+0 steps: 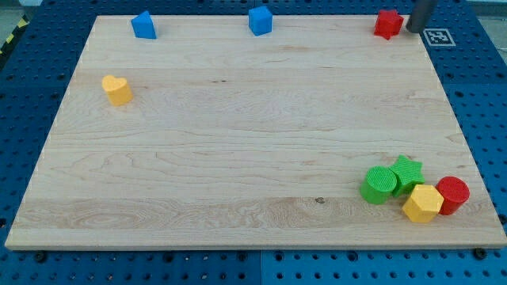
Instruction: Slide the red star closer to the blue cube
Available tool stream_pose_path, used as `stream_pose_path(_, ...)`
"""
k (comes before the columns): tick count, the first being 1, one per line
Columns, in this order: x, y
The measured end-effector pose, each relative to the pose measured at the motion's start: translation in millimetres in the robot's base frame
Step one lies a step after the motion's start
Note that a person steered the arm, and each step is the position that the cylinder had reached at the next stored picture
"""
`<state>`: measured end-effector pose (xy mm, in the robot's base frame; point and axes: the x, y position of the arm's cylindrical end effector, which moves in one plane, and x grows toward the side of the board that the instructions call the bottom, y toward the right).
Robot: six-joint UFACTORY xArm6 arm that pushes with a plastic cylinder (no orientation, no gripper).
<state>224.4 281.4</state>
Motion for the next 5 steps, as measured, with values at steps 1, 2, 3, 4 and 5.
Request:
stream_pose_path(1, 0, -2)
stream_pose_path(2, 0, -28)
stream_pose_path(3, 0, -51)
stream_pose_path(4, 0, -70)
stream_pose_path(5, 0, -87)
